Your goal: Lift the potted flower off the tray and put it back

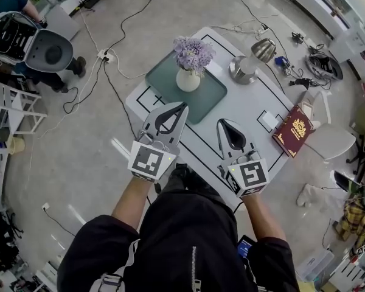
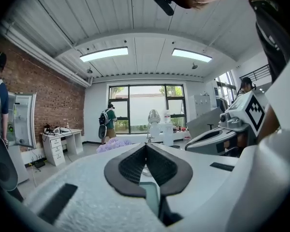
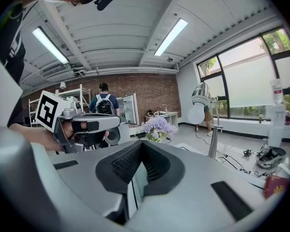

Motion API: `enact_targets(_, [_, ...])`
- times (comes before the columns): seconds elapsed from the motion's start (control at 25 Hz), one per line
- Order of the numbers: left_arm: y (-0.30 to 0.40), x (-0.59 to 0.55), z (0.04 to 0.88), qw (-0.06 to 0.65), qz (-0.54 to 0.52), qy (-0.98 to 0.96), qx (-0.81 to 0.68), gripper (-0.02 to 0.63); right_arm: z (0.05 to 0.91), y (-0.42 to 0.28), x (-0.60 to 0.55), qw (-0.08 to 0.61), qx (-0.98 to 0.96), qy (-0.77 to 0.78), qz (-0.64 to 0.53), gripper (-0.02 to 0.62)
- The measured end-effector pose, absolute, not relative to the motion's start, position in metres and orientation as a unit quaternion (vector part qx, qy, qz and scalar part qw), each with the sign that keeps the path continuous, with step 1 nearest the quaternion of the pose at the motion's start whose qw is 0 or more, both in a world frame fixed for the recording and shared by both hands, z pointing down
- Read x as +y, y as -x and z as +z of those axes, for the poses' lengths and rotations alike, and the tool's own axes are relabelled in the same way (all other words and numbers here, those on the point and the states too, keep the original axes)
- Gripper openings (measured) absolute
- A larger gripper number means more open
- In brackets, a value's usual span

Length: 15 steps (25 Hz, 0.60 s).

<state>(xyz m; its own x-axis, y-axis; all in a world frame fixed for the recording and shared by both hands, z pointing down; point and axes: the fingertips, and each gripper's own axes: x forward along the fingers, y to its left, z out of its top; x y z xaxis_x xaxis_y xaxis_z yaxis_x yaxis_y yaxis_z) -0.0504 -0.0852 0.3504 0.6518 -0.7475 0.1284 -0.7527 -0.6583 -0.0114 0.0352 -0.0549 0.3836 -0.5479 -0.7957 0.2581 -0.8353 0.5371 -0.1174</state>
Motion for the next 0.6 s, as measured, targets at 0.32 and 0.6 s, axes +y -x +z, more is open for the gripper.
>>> enact_targets(0.32, [0.034, -0.063, 0.358, 0.024, 0.068, -0.920, -0.386, 0.006, 0.379, -0.046, -0.037, 0.094, -0.869, -0.472, 0.116, 0.008])
enact_targets(0.6, [0.021, -0.053, 0.360, 0.028, 0.069, -0.922, -0.379, 0.006, 0.381, -0.052, -0.024, 0.094, -0.868, -0.473, 0.119, 0.008])
